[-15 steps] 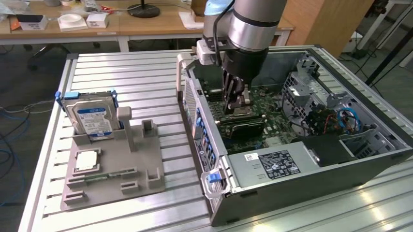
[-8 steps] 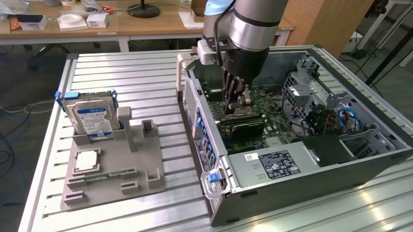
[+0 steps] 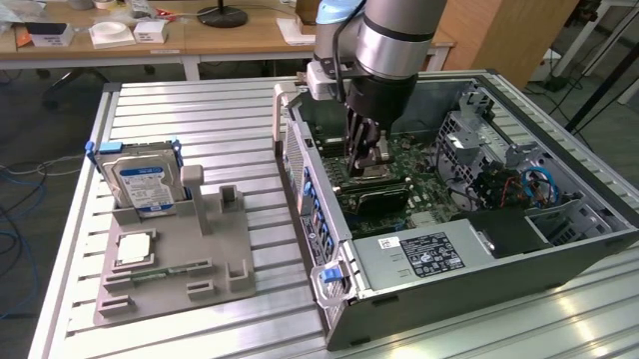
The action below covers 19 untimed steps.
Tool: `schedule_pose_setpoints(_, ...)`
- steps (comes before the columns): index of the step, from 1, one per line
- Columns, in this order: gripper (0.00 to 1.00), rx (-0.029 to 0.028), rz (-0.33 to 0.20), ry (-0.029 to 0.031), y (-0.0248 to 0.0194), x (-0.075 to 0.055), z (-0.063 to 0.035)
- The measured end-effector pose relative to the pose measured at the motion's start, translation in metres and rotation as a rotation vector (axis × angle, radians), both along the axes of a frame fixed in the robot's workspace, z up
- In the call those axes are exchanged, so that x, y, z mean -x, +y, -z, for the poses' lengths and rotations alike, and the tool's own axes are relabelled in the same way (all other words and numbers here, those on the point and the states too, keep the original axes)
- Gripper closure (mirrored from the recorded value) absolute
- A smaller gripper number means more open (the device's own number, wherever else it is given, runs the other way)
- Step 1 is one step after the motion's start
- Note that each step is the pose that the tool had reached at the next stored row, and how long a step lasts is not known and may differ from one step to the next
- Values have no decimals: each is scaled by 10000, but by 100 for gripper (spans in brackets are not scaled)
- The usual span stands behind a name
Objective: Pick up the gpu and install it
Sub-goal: 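Press down on the gpu until it lock into place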
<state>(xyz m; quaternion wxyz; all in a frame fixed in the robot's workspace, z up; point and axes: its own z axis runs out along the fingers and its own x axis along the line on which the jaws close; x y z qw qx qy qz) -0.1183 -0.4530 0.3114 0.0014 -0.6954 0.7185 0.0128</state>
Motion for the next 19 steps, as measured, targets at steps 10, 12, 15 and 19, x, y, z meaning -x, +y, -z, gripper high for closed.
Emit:
schedule_pose_setpoints(10,89,0,0,1,0,-20,0)
schedule_pose_setpoints(12,89,0,0,2,0,-26,0)
schedule_pose_setpoints(15,89,1,-1,2,0,-32,0)
schedule_pose_setpoints(19,89,0,0,3,0,-40,0)
